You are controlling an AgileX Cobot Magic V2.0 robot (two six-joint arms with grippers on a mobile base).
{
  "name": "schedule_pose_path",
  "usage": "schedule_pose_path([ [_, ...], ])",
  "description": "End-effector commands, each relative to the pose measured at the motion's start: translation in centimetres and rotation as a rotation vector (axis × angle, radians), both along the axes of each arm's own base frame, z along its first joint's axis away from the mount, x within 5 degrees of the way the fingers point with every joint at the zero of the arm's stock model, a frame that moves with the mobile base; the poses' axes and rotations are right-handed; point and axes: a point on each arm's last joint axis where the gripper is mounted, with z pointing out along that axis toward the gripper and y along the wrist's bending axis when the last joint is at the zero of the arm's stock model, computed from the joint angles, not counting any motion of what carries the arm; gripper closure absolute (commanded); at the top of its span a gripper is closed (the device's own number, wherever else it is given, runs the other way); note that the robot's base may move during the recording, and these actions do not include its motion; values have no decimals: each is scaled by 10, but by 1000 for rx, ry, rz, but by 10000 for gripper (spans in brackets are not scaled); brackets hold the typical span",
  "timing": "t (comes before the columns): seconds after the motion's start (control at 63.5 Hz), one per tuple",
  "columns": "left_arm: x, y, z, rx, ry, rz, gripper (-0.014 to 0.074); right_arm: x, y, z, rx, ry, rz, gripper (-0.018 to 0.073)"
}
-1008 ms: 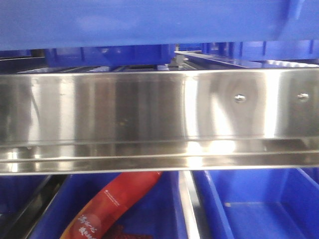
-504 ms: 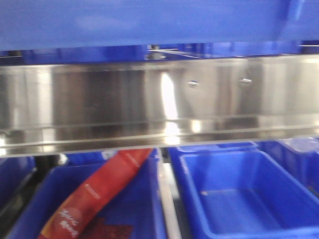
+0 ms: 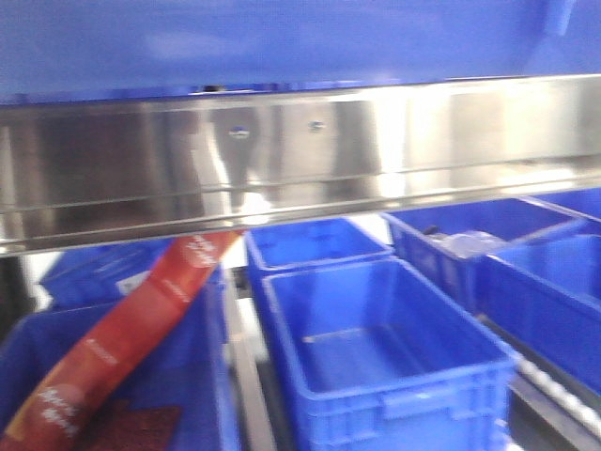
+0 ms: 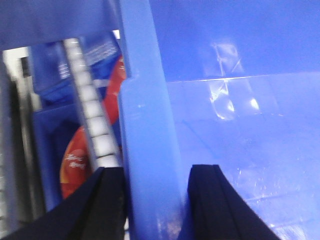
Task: Move blue bin to conveyor side
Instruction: 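Hold the bin raised with both grippers and back away from the shelf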
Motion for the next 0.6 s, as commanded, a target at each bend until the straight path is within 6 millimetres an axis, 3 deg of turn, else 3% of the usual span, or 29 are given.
schedule_pose_path([
  [0.0, -6, -2, 15, -10, -124, -12, 615, -3, -3, 14, 7, -124, -2, 629],
  [0.583, -6, -2, 15, -10, -124, -12, 615, -3, -3, 14, 7, -124, -2, 629],
])
